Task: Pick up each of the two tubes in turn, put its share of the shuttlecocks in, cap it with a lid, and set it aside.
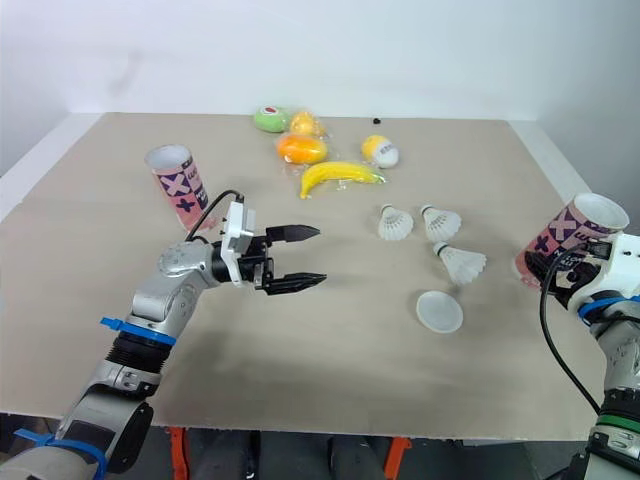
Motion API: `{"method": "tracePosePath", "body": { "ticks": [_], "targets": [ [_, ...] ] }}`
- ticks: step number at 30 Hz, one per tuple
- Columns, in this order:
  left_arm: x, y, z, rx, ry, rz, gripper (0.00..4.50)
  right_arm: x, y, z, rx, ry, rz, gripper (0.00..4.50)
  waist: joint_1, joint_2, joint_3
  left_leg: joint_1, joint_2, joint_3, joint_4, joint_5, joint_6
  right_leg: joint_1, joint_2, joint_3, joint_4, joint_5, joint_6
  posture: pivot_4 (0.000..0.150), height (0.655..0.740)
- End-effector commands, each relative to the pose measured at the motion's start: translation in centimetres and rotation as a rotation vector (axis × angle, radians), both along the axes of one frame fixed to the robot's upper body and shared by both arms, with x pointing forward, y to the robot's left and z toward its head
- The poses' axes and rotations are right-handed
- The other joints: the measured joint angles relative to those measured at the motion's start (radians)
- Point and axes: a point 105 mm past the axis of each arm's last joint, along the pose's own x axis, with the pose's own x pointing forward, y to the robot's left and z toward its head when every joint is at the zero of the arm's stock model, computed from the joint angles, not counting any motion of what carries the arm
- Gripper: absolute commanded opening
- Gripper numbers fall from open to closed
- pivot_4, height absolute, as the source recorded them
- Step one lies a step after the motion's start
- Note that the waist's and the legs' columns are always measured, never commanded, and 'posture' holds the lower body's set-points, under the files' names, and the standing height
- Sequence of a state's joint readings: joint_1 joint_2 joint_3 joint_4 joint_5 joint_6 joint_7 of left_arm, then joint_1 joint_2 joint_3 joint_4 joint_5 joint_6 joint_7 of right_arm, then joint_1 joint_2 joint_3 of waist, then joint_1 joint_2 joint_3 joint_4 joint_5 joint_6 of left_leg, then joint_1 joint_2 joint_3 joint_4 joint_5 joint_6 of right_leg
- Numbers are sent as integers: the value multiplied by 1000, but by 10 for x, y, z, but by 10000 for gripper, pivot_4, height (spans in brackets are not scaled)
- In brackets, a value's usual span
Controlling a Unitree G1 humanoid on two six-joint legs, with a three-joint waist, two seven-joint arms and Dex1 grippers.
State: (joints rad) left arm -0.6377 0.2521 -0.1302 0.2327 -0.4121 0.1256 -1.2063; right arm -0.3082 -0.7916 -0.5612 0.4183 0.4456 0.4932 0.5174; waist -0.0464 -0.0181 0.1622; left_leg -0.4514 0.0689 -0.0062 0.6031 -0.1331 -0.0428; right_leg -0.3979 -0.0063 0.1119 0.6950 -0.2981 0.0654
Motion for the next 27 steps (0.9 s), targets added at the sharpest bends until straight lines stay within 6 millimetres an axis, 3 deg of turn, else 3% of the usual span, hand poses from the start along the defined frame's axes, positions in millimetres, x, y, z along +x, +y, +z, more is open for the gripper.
{"method": "tracePosePath", "body": {
  "ticks": [1, 11, 15, 18, 21, 23, 27],
  "targets": [
    [0, 0, 8, -6, -55, -6, 45000, -5, -1, 14, -49, -16, 13, 44647, 0, 0, 0, 0, 0, 0, 0, 0, 0, 0, 0, 0, 0, 0, 0, 1500, 7321],
    [1, 2, 7, -7, -54, -11, 45000, -30, -3, -8, -129, 150, 57, 44647, 0, 0, 0, 0, -1, 0, 0, 0, 0, 1, -1, 0, 0, -1, 2, 1500, 7321],
    [0, 10, 5, -3, -38, 19, 45000, -49, 11, -10, -160, 227, 185, 44647, 0, 1, 0, 0, -1, -1, 0, 0, 0, 1, -1, 0, -1, -1, 2, 1500, 7321],
    [-2, 26, -4, 10, 5, 84, 45000, -63, 49, 8, -156, 176, 392, 44647, -4, 2, 0, 0, -1, -1, -1, 0, 0, 1, -1, 0, -1, -2, 2, 1500, 7321],
    [-8, 49, -27, 71, 72, 180, 45000, -76, 107, 31, -147, 76, 667, 44647, -12, 3, 1, 5, -1, -1, -2, -1, 0, 5, -1, 1, -1, -3, 1, 1500, 7321],
    [-10, 73, -43, 102, 104, 309, 45000, -79, 146, 45, -143, 2, 823, 44647, -17, 2, 1, 9, -1, -1, -3, -1, 0, 8, -1, 1, -1, -3, 1, 1500, 7321],
    [5, 116, -46, 45, 96, 636, 45000, -78, 197, 53, -92, -80, 1001, 44647, -22, -9, 8, 13, -1, -4, -2, 0, 0, 13, -1, 0, -1, -5, -4, 1500, 7321]
  ]
}}
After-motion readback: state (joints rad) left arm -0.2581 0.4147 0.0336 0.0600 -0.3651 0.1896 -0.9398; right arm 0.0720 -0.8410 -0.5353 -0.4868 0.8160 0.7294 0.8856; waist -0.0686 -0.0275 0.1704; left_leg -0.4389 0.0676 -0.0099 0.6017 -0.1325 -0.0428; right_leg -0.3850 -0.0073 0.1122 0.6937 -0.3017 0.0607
